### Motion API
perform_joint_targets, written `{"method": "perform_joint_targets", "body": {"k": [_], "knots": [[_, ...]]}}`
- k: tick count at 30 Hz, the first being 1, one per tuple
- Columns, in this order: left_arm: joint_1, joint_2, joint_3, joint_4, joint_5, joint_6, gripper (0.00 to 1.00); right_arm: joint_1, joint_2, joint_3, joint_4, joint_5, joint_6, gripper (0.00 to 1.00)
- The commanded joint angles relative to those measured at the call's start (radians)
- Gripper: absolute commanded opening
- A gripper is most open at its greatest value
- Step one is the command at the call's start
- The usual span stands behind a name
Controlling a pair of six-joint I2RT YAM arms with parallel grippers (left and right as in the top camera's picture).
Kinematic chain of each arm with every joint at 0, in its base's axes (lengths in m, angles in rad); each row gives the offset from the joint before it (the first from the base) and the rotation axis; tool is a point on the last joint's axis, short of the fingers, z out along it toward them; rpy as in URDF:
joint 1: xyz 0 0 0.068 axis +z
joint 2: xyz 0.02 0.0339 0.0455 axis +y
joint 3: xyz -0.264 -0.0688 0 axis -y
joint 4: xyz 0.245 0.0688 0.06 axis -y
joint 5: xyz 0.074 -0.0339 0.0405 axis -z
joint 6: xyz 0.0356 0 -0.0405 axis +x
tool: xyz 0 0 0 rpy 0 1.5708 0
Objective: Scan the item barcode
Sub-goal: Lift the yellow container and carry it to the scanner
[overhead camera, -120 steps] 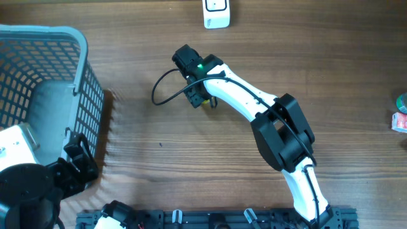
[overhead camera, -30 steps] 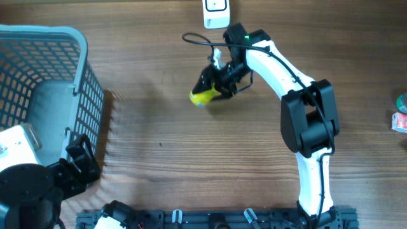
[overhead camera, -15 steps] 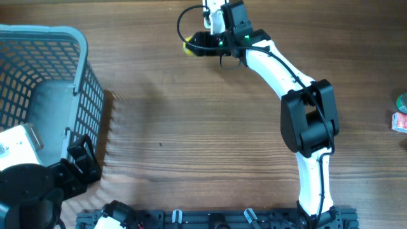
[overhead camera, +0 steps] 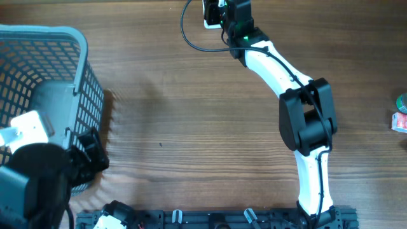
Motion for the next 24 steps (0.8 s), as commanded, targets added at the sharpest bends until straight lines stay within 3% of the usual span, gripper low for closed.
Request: {"method": "perform_joint_targets", "body": {"k": [1,8,24], "knots": [[-0.003,0.032,0.000,0.000,-0.022,-0.002,1.00,-0.004,0.076,0.015,0.097,0.053,-0.027,0.54],[-0.003,0.037,0.000,0.004,-0.051,-0.003,1.00,-0.006,0.189,0.016,0.345,0.068,-0.067,0.58],[-0.003,0.037,0.000,0.011,-0.060,-0.003,1.00,-0.006,0.163,0.016,0.323,0.068,-0.211,0.60]]}}
